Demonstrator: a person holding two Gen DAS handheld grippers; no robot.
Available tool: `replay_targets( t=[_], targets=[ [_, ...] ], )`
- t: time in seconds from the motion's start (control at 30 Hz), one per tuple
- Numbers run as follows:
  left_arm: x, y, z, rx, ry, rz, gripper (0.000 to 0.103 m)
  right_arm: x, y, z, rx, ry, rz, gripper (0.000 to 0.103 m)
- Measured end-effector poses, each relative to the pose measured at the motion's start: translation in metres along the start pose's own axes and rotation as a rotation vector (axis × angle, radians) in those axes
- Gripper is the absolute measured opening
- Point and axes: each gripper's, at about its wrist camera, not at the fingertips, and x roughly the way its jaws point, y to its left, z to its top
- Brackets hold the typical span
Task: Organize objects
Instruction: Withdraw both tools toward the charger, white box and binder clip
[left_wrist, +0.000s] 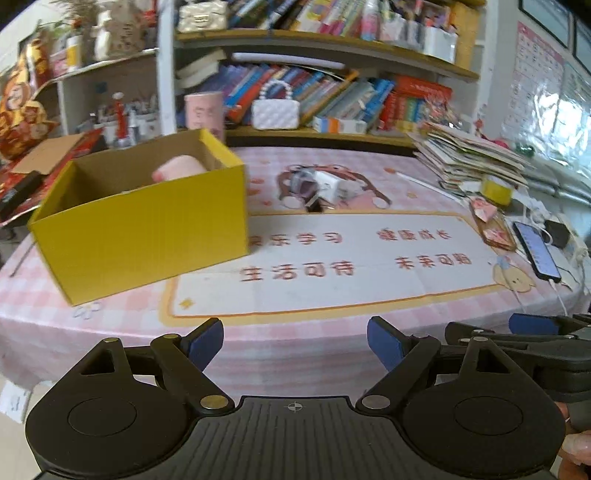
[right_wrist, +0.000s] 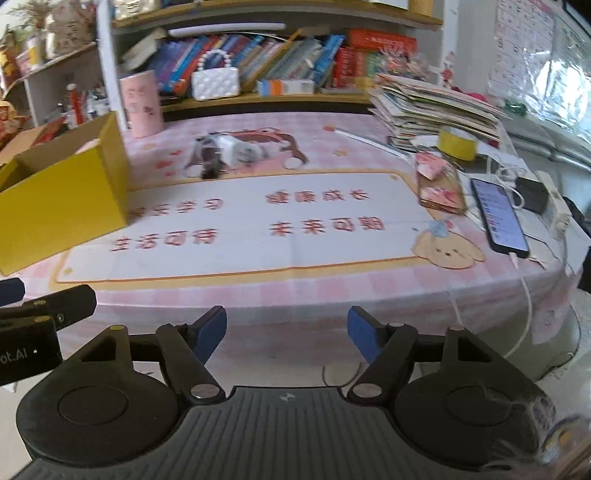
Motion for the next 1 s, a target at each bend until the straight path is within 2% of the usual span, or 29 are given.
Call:
replay_targets(
  t=[0.17,0.4,0.53,0.77,1.0],
  targets=[
    [0.021,-0.023,0.008,0.035,0.027,-0.029,0.087,0.014,-0.023,0.005,0.032,0.024,-0.011,0.062],
    [0.050,-0.046,0.030,0.053,0.035,-0.020,0.087,0.043,-0.049,0.025,0.040,0.046,0.005,0.059],
    [0.066,-0.055,0.042,0.042,0.043,-0.005,0.086,0.058,-0.060,0.041,0.031,0.039,0.022,0.059],
    [0.094,-0.063,0.061,0.006,0.059,0.014,0.081,0.085,-0.074,0.067,0.009,0.024,0.085,0.046],
    [0.113,-0.064,0.082,-0.036,0.052,0.075,0.079,0.110,-0.081,0.093,-0.006,0.010,0.141,0.045]
  ],
)
